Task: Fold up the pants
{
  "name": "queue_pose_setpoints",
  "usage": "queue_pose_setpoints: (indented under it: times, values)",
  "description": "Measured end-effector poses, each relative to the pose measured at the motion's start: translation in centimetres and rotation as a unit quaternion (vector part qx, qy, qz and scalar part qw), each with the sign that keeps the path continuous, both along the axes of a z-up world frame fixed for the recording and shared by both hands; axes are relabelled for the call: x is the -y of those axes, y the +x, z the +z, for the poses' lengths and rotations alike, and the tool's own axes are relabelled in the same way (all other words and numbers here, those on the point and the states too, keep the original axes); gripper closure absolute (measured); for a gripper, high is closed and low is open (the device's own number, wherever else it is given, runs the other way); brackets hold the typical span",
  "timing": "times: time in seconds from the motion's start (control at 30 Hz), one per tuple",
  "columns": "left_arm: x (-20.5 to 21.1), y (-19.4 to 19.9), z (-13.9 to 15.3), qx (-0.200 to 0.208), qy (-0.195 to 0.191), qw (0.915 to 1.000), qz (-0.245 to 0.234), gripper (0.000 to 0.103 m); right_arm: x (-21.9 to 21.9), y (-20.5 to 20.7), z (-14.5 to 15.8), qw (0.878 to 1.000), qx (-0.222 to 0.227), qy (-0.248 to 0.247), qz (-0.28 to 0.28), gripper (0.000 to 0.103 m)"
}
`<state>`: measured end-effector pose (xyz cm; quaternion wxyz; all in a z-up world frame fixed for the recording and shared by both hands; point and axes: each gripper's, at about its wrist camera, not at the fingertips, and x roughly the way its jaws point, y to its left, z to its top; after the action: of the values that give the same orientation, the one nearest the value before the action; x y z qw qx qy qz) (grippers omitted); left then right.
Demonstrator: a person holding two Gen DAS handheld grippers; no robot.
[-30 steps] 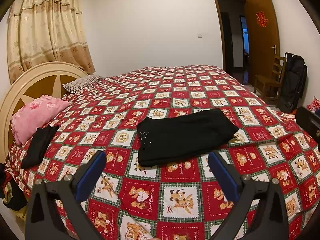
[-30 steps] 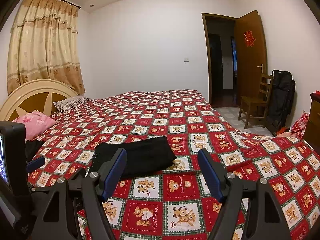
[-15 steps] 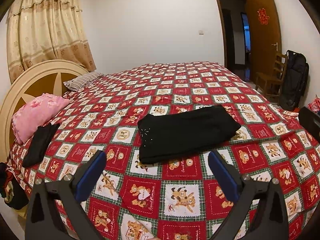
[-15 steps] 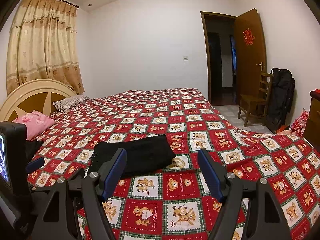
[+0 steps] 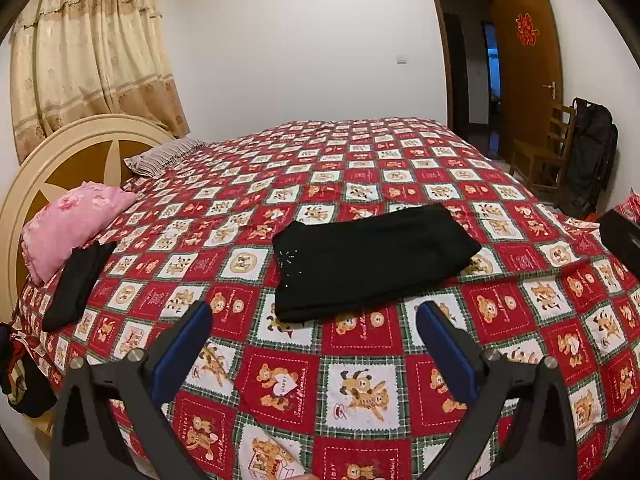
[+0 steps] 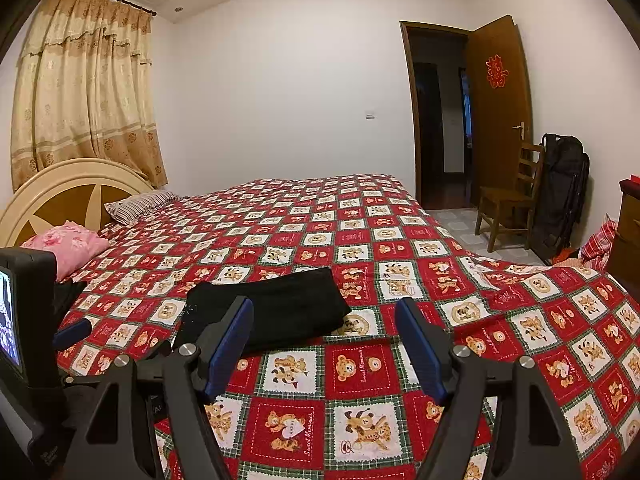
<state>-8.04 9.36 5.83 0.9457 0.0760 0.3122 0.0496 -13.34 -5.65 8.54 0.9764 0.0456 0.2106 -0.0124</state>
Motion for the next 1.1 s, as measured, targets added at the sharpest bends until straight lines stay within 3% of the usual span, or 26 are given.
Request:
queue_pose_setpoints:
  times: [0.77,1.1]
  values:
    - [-0.14,0.32,-0.4,-0.002,0.007,1.0,0.004,0.0,0.1,0.11,-0.22,1.0,-0.003,0.001,-0.001,0.028]
    - [-0.27,0.54,-0.41,-0.006,-0.011,0.9999,-0.001,0.0,-0.24,0.33,-0.6,1.0,-0.006,0.003,-0.004,0.028]
